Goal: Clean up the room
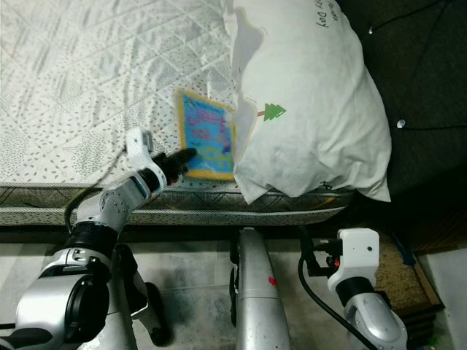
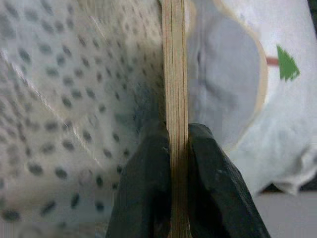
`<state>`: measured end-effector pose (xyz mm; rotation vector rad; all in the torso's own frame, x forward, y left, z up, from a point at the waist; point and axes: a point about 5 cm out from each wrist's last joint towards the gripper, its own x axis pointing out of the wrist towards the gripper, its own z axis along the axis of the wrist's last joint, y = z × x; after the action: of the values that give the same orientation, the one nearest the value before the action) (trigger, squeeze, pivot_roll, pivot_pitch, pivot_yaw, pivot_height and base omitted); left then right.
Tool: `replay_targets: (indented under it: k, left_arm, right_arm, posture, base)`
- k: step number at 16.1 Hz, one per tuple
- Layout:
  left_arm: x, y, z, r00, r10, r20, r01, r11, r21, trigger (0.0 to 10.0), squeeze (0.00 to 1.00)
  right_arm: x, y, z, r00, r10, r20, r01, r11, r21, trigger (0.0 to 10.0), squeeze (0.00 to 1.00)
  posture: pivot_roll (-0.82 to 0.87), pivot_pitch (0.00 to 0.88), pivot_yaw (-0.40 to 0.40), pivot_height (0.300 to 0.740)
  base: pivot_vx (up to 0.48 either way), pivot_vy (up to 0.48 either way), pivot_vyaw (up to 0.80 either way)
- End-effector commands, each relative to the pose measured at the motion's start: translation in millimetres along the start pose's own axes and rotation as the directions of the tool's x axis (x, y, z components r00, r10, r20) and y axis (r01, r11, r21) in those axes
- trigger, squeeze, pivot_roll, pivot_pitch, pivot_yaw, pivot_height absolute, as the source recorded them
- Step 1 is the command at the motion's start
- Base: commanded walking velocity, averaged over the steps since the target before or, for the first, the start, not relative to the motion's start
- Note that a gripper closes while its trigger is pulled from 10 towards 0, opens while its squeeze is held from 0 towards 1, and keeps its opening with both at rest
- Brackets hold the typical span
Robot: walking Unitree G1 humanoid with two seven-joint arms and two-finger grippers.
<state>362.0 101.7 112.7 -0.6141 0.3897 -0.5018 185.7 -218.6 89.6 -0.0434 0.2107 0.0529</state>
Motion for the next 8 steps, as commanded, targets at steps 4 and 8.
replay_targets:
  k: [4, 8]
  left_arm:
    - [5.5, -4.7, -17.8, 0.994, -0.027, -0.102, 0.025, 0.999, -0.030, 10.0, 0.00]
    - [2.9, 2.3, -19.0, 0.990, 0.005, -0.144, -0.011, 0.999, -0.044, 10.0, 0.87]
  right_arm:
    - [-6.8, -6.7, -0.8, 1.000, -0.020, -0.021, 0.020, 1.000, -0.015, 10.0, 0.00]
    - [-4.2, -6.1, -0.7, 1.000, -0.018, -0.021, 0.017, 1.000, -0.021, 10.0, 0.00]
  posture:
    - [-0.25, 0.288, -0.114, 0.552]
    - [-0.24, 0.283, -0.116, 0.552]
  base:
    - [0.000, 0.000, 0.00]
    - [0.000, 0.000, 0.00]
